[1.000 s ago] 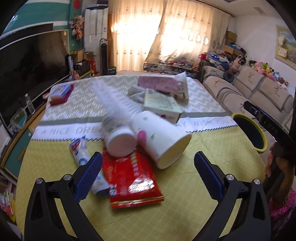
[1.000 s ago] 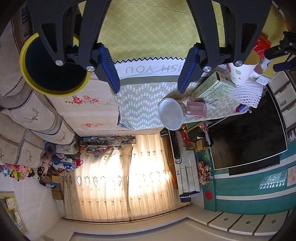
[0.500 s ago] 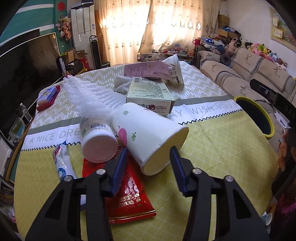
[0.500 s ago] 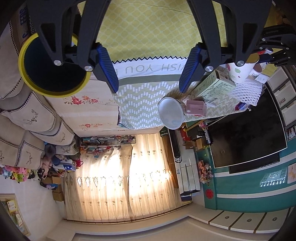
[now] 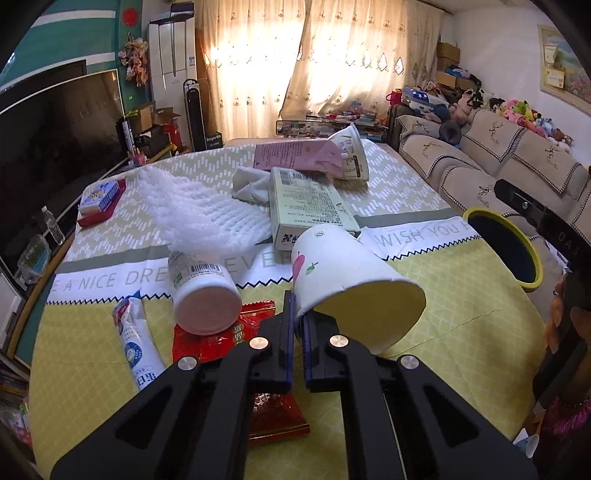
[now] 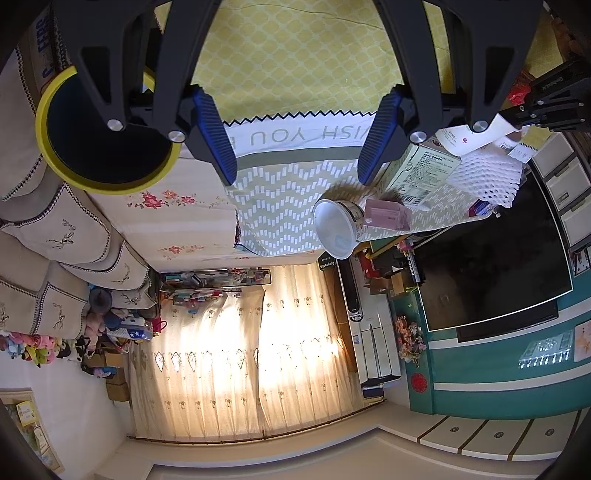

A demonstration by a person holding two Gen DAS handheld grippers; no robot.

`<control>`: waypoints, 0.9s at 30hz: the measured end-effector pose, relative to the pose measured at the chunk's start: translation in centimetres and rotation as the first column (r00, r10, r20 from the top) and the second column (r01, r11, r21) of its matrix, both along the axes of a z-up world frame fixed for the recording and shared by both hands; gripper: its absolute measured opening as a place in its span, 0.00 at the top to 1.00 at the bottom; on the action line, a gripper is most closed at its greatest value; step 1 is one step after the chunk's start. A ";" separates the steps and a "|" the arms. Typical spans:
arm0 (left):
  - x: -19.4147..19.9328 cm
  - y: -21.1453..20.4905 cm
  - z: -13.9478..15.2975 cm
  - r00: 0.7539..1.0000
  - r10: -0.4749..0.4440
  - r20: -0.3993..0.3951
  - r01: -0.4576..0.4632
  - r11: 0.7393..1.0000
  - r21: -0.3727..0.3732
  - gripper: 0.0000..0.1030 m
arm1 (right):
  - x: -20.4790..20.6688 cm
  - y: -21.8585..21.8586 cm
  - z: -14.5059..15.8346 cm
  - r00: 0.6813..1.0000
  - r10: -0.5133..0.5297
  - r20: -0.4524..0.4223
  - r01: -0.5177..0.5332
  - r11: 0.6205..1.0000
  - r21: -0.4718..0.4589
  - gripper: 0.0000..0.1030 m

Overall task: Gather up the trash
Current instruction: 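Carry the paper cup with the left gripper into the bin and release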

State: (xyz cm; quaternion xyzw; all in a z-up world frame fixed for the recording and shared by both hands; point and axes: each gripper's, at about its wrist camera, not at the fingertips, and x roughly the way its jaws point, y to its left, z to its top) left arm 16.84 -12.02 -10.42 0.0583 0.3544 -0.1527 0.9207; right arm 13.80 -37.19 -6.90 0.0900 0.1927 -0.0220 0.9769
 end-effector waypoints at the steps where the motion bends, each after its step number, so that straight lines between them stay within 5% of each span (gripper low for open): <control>1: -0.2 0.0 0.2 1.000 -0.004 0.004 0.004 1.000 0.001 0.96 | -0.1 -0.1 0.0 1.000 0.000 0.006 0.000 1.000 0.004 0.37; 7: -1.9 -0.9 2.4 0.998 -0.059 0.037 0.059 0.998 0.000 0.96 | -1.2 -1.7 0.3 1.000 -0.028 0.014 0.027 0.999 0.024 0.37; 15: -1.5 -5.5 3.9 0.982 -0.184 0.050 0.186 0.981 -0.048 0.96 | -4.6 -8.2 2.4 0.972 -0.227 0.063 0.228 0.974 0.001 0.37; 21: -0.3 -12.8 4.0 0.940 -0.340 0.026 0.341 0.938 -0.058 0.96 | -7.1 -13.7 2.3 0.926 -0.374 0.055 0.375 0.927 -0.008 0.37; 27: 0.5 -22.4 3.5 0.872 -0.489 -0.007 0.488 0.872 -0.036 0.96 | -9.1 -17.9 1.2 0.891 -0.452 0.040 0.451 0.892 0.021 0.37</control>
